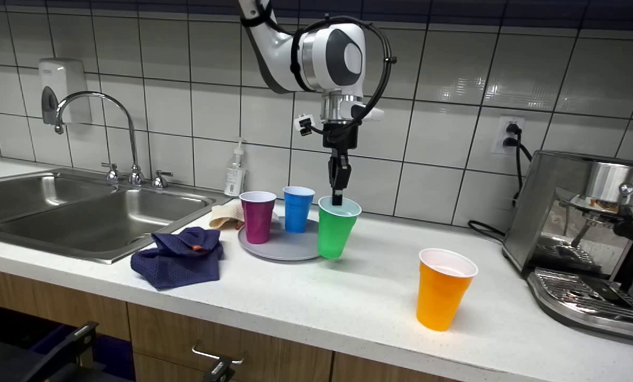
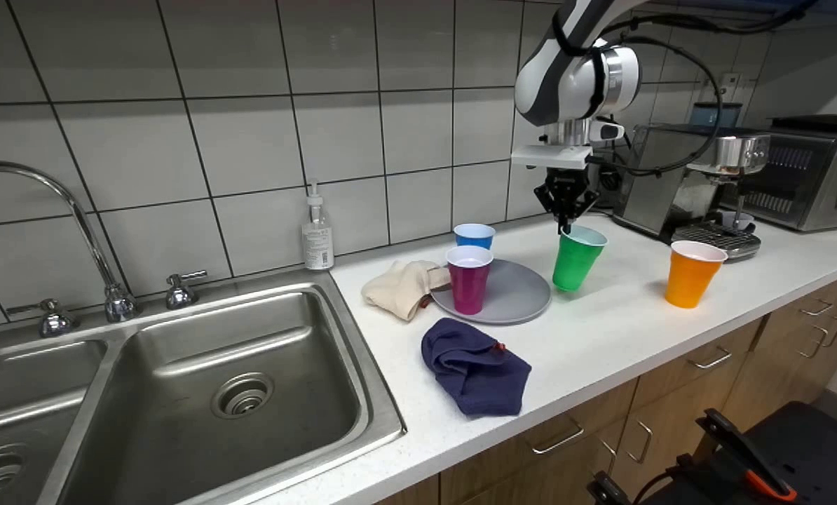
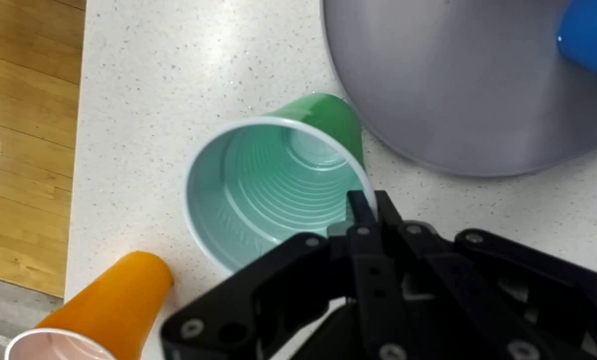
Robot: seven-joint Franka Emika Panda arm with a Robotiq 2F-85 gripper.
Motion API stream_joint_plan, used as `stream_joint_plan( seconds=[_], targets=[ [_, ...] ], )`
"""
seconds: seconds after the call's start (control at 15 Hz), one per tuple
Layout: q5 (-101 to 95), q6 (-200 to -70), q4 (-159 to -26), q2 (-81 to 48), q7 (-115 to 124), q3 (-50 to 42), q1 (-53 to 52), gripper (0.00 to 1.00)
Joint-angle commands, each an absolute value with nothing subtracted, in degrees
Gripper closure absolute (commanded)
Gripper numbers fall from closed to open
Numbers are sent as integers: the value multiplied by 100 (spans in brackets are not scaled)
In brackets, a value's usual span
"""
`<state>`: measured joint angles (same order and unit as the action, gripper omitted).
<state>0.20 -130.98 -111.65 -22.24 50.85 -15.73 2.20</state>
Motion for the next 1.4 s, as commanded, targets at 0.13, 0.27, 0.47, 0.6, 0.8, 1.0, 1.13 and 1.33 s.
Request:
stream_joint_plan(
  seconds=[0.13, 0.27, 0.47, 0.6, 0.8, 1.0, 1.13, 1.33],
  targets=[
    [70, -12628, -10738, -2241, 5613, -1368, 180, 99],
    [82, -12607, -10618, -2312, 5825, -1329, 162, 99],
    [149, -12459, -10412, -2446, 6083, -1260, 178, 99],
    [118, -12326, -10357, -2399, 6250, -1271, 178, 99],
    [130, -12202, -10201, -2466, 6542, -1267, 191, 99],
    [102, -12141, -10068, -2547, 6784, -1267, 192, 99],
    [110, -12082, -9971, -2645, 6894, -1258, 204, 99],
    [165, -12096, -9844, -2804, 7018, -1228, 221, 99]
  ],
)
